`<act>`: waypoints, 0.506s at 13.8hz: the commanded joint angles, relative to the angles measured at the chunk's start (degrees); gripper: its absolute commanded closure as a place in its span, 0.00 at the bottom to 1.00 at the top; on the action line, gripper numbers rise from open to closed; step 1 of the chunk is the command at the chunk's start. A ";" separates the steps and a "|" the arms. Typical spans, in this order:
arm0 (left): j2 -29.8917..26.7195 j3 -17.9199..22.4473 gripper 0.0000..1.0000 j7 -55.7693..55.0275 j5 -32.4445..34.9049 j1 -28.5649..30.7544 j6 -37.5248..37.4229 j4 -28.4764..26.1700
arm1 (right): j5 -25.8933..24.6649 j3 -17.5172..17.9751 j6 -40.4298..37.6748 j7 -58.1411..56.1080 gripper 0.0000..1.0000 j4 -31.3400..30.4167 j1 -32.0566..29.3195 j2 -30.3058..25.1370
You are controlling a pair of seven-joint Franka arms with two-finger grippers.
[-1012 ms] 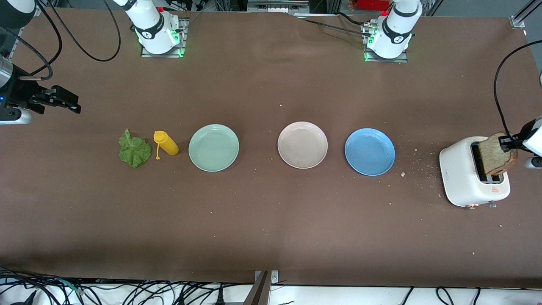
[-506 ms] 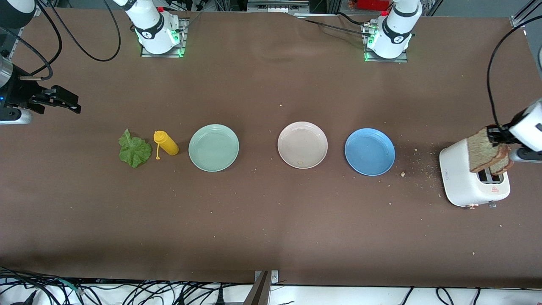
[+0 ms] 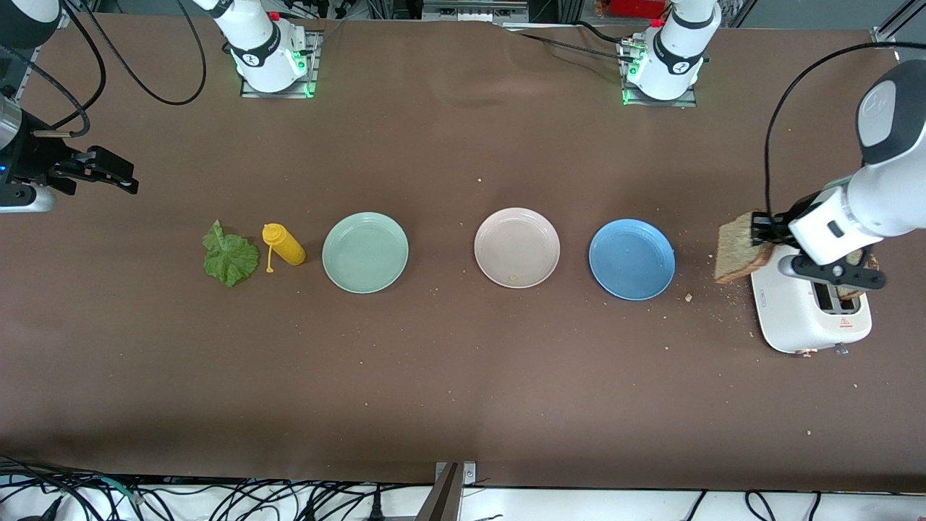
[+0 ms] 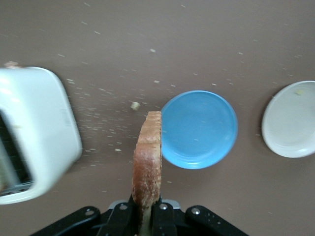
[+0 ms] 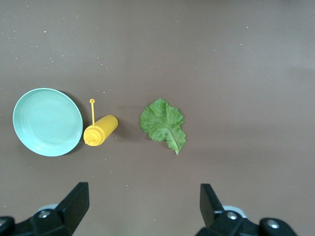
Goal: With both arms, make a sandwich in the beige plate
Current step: 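Carry the bread slice with the left gripper onto the beige plate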
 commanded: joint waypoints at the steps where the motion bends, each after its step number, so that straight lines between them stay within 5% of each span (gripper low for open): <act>1: 4.43 -0.01 1.00 0.16 -10.16 -1.14 -1.15 1.37 | 0.92 0.02 -0.25 0.54 0.00 1.30 -0.34 0.60; 7: 13.29 -0.01 1.00 0.77 -30.81 -5.98 -1.32 1.19 | 0.92 0.02 -0.25 0.54 0.00 1.30 -0.34 0.60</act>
